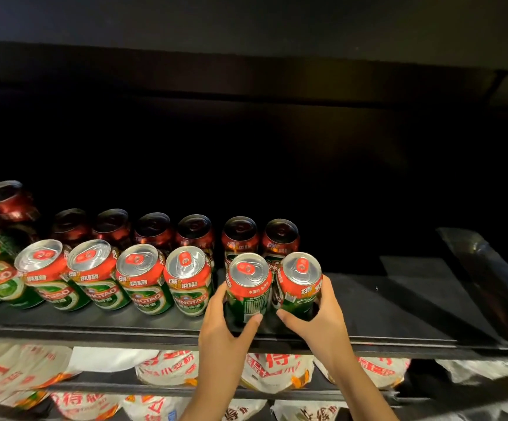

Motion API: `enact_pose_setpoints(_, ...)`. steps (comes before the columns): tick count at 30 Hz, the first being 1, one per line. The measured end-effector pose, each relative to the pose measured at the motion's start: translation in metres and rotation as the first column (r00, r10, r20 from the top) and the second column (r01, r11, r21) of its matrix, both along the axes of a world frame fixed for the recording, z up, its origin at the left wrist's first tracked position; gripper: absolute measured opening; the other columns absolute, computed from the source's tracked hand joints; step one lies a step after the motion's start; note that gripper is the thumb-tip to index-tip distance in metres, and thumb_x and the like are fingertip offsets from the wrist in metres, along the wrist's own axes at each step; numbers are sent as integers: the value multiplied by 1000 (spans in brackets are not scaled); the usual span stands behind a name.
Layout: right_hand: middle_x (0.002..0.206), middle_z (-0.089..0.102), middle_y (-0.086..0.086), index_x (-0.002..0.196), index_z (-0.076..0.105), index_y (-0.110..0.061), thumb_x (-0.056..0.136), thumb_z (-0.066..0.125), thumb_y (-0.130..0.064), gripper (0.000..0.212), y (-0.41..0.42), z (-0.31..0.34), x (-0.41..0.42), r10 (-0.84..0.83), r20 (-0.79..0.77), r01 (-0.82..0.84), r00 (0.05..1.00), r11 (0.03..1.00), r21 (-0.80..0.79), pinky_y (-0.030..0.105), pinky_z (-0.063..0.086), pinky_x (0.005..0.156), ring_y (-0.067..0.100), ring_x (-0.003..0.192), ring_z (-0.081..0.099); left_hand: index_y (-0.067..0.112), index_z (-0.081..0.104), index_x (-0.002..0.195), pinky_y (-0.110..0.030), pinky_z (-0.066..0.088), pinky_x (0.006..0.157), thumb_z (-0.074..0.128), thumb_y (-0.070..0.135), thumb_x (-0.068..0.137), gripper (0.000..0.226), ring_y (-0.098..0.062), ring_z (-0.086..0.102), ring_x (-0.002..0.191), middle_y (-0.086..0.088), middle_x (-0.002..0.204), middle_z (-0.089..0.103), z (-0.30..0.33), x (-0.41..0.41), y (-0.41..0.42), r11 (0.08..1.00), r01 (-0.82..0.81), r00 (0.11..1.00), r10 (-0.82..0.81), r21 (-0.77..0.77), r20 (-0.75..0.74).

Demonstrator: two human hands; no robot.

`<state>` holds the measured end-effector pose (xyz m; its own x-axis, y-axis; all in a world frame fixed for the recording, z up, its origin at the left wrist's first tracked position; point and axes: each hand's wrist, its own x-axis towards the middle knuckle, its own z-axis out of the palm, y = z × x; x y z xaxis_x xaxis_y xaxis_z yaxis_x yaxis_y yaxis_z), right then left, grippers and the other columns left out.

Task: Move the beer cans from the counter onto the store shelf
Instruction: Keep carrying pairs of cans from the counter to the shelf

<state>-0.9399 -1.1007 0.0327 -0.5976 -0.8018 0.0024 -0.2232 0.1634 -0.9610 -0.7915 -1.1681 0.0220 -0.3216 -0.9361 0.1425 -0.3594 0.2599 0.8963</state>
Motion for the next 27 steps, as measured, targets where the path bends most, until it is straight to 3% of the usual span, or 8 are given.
enact_pose_setpoints(4, 117, 55, -21, 125, 41, -34, 72, 80, -11, 70, 3, 1, -2, 45, -22, -44, 999, 999, 27, -1, 42, 75, -18, 106, 49, 33, 40, 128, -7, 35, 88, 79, 30, 71, 69, -2, 44, 116, 17, 122, 48, -1, -5, 6, 995, -98, 995, 98, -12, -23)
enact_pose_setpoints(10, 119, 54, -21, 125, 38, -37, 71, 82, -16, 73, 3, 2, -1, 55, 10, -55, 998, 998, 21, 1, 43, 75, -17, 107, 49, 23, 43, 133, -28, 42, 98, 77, 36, 71, 72, -5, 42, 120, 12, 125, 47, -4, -10, 6, 988, -111, 993, 115, -108, 27)
enact_pose_setpoints(14, 119, 52, -18, 114, 41, -46, 66, 85, -23, 69, 1, 0, 1, -8, 11, 8, 1000, 1000, -9, 3, 45, 75, -13, 107, 50, 25, 39, 137, -19, 40, 97, 71, 36, 77, 69, -4, 44, 123, 12, 131, 49, -6, -5, 5, 998, -39, 999, 40, -58, 3)
enact_pose_setpoints(17, 121, 53, -22, 118, 40, -48, 67, 84, -24, 72, 2, -2, 1, -11, -11, 11, 1000, 1000, -12, 3, 45, 78, -11, 111, 50, 36, 34, 134, -10, 31, 92, 71, 40, 75, 69, 1, 41, 121, 19, 129, 45, -5, -3, 5, 998, -25, 1000, 25, -59, -4)
enact_pose_setpoints(21, 120, 52, -27, 122, 37, -48, 70, 82, -19, 75, 6, -2, -2, 38, -35, -38, 999, 999, -1, 1, 43, 82, -13, 113, 47, 27, 37, 138, -15, 34, 94, 72, 44, 71, 77, -4, 41, 123, 16, 129, 43, -5, -6, 6, 994, -73, 997, 73, -79, -11)
enact_pose_setpoints(24, 121, 52, -25, 124, 36, -45, 74, 79, -17, 71, 6, -1, -2, 76, -39, -75, 996, 997, 19, 1, 43, 80, -15, 112, 46, 27, 46, 129, -12, 37, 89, 67, 51, 68, 69, -5, 47, 113, 15, 117, 48, -5, -8, 7, 986, -100, 995, 95, -132, -43)
enact_pose_setpoints(27, 124, 52, -22, 128, 37, -40, 74, 80, -19, 71, 6, 0, -1, 84, -18, -84, 996, 996, 10, 2, 43, 81, -13, 113, 47, 24, 47, 127, -14, 37, 90, 68, 51, 68, 68, -5, 48, 113, 13, 118, 51, -6, -9, 8, 981, -119, 992, 112, -151, -57)
